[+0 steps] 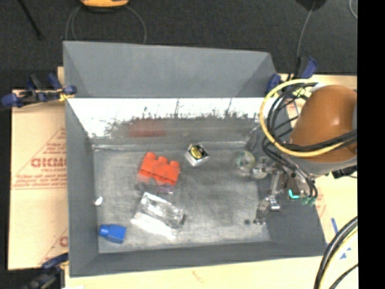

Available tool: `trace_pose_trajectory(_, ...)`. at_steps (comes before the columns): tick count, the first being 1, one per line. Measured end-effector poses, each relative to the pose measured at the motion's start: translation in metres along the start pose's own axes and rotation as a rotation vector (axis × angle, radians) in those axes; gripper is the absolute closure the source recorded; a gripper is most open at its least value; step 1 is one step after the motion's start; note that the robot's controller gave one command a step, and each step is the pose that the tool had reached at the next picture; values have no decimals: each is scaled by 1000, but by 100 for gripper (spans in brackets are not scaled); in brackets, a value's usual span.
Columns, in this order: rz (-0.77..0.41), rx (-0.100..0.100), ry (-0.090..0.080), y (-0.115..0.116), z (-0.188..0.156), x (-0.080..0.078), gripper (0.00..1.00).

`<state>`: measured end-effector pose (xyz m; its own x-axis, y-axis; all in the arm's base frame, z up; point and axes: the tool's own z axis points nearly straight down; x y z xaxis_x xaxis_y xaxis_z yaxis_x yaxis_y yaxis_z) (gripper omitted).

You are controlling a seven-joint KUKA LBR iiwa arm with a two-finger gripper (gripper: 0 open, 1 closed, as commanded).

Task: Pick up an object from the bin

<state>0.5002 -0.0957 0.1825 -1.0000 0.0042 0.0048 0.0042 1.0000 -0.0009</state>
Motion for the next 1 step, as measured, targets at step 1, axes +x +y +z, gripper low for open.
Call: trace_pose_trajectory(1, 52, -4, -9, 60, 49, -60, 0)
